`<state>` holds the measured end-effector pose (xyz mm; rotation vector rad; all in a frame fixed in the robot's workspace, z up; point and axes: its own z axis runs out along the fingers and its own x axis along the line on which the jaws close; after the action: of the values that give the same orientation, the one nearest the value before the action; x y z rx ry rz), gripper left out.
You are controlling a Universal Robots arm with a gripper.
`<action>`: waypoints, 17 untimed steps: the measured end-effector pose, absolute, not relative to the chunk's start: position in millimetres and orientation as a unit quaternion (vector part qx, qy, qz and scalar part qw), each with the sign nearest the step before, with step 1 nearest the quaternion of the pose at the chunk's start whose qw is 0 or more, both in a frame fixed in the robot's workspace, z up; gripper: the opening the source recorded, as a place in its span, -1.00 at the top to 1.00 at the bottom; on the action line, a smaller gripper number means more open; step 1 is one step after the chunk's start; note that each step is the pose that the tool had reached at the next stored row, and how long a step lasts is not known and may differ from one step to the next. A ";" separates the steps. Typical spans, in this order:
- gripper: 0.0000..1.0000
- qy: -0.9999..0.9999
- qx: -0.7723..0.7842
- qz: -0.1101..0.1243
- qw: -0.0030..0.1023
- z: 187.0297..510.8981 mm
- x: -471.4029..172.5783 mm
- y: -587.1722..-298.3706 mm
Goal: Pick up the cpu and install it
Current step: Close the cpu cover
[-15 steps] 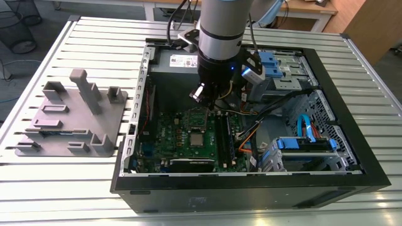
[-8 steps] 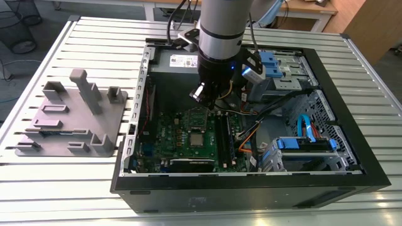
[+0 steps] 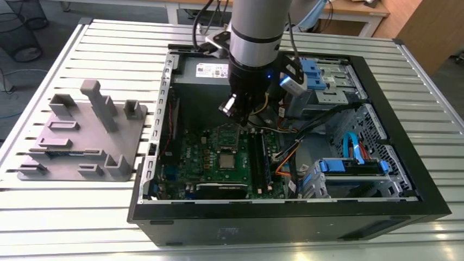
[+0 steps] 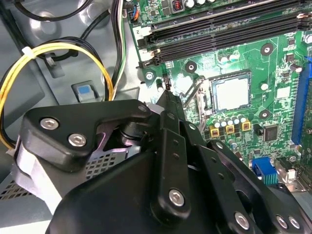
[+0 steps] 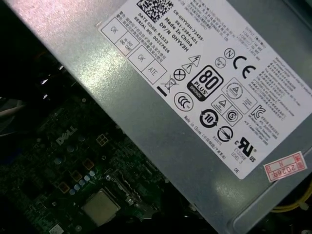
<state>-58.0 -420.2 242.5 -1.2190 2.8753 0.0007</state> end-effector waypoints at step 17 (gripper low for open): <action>0.79 0.920 -0.391 0.000 0.009 247.2 -58.0 -420.4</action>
<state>-58.0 -420.4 247.2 -1.2222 2.8738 0.0008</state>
